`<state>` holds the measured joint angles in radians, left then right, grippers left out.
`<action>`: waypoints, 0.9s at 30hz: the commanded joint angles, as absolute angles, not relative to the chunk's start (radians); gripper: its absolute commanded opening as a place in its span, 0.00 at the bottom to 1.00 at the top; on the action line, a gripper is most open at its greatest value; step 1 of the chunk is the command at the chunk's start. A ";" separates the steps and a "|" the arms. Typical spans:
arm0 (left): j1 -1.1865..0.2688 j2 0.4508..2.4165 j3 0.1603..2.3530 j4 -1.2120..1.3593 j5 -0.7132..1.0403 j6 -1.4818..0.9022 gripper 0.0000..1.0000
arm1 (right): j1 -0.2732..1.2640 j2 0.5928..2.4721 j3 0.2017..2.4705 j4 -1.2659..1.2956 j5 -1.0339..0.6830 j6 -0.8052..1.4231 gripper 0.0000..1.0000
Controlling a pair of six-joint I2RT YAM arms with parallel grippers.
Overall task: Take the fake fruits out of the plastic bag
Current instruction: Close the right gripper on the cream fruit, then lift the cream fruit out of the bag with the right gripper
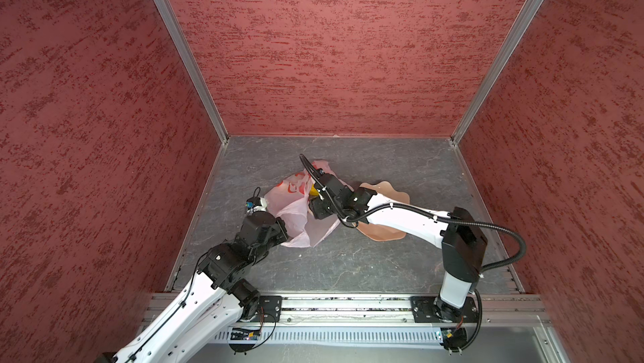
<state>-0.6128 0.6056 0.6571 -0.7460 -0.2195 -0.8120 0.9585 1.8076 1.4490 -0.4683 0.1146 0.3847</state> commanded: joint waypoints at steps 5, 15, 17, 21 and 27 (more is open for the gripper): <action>-0.582 0.607 0.699 -0.717 -0.265 -0.769 0.07 | 0.962 1.704 1.448 -0.431 0.064 0.385 0.31; -0.548 0.628 0.693 -0.700 -0.246 -0.769 0.07 | 0.962 1.600 1.471 -0.396 0.027 0.370 0.30; -0.547 0.634 0.691 -0.694 -0.241 -0.773 0.07 | 0.962 1.595 1.490 -0.388 0.024 0.361 0.30; -0.548 0.641 0.679 -0.674 -0.234 -0.777 0.07 | 0.962 1.614 1.546 -0.378 0.033 0.338 0.30; -0.546 0.641 0.667 -0.662 -0.223 -0.776 0.07 | 0.956 1.693 1.670 -0.388 0.090 0.280 0.30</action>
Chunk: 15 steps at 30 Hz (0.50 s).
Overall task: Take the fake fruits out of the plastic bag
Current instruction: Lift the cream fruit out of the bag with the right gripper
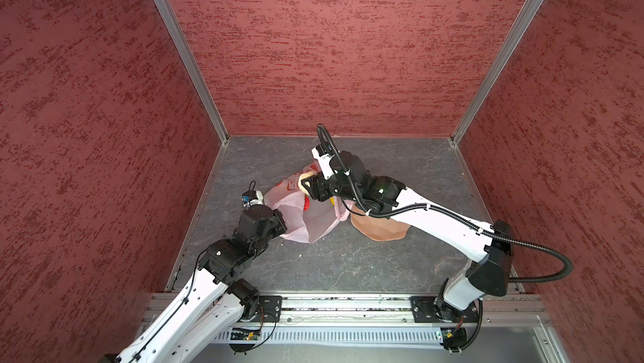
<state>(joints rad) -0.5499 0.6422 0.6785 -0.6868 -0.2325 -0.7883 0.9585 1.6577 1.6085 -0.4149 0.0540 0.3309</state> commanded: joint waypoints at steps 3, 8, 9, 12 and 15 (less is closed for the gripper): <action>-0.545 0.636 0.670 -0.661 -0.224 -0.771 0.07 | 0.939 1.735 1.733 -0.412 0.128 0.249 0.30; -0.535 0.628 0.671 -0.663 -0.218 -0.761 0.07 | 0.871 1.748 1.759 -0.439 0.171 0.255 0.30; -0.533 0.629 0.670 -0.663 -0.215 -0.758 0.07 | 0.854 1.742 1.750 -0.439 0.183 0.262 0.30; -0.526 0.627 0.676 -0.662 -0.206 -0.752 0.08 | 0.795 1.708 1.708 -0.432 0.210 0.283 0.30; -0.521 0.630 0.676 -0.655 -0.198 -0.746 0.08 | 0.733 1.660 1.641 -0.426 0.243 0.306 0.30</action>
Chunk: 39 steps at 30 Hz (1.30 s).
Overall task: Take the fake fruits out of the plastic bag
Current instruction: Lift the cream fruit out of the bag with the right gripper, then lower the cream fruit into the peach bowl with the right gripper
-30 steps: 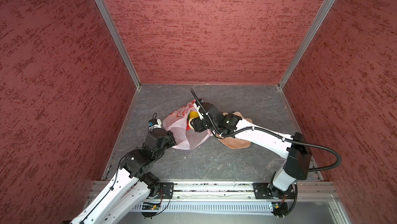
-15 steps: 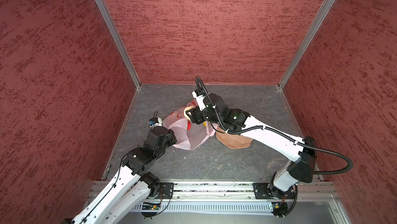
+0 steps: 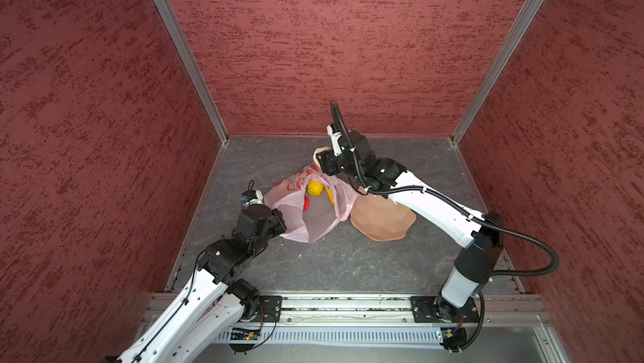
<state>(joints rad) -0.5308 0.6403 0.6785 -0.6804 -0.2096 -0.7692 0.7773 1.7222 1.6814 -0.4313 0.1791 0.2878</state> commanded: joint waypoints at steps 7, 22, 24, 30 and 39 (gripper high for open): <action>-0.499 0.659 0.687 -0.634 -0.160 -0.727 0.08 | 0.621 1.531 1.396 -0.417 0.305 0.374 0.30; -0.474 0.690 0.707 -0.638 -0.147 -0.710 0.08 | 0.591 1.509 1.082 -0.377 0.266 0.493 0.31; -0.474 0.686 0.708 -0.645 -0.149 -0.710 0.08 | 0.590 1.521 1.060 -0.362 0.257 0.504 0.31; -0.471 0.677 0.711 -0.664 -0.153 -0.710 0.08 | 0.592 1.570 1.023 -0.326 0.236 0.531 0.31; -0.469 0.669 0.703 -0.674 -0.152 -0.713 0.08 | 0.592 1.592 0.966 -0.318 0.236 0.566 0.32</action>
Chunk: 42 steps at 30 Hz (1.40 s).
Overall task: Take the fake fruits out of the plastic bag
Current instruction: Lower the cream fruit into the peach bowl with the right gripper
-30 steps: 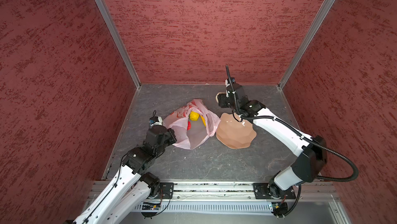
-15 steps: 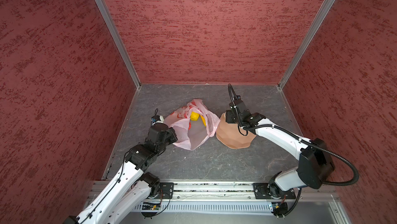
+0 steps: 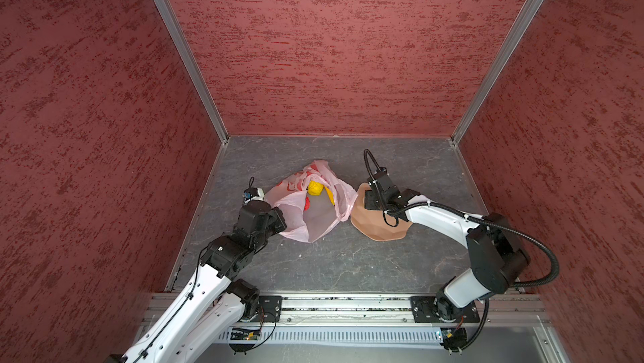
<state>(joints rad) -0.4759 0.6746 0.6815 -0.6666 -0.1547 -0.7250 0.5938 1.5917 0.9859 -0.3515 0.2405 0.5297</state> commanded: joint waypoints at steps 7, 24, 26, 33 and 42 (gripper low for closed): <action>-0.467 0.673 0.699 -0.663 -0.144 -0.712 0.08 | 0.592 1.554 0.898 -0.317 0.235 0.609 0.34; -0.467 0.662 0.703 -0.676 -0.141 -0.714 0.08 | 0.592 1.555 0.855 -0.308 0.225 0.632 0.61; -0.468 0.663 0.705 -0.679 -0.141 -0.712 0.08 | 0.592 1.556 0.858 -0.311 0.223 0.631 0.64; -0.466 0.657 0.703 -0.684 -0.146 -0.712 0.08 | 0.592 1.559 0.863 -0.312 0.216 0.630 0.67; -0.465 0.647 0.698 -0.693 -0.146 -0.712 0.08 | 0.592 1.554 0.874 -0.308 0.193 0.621 0.73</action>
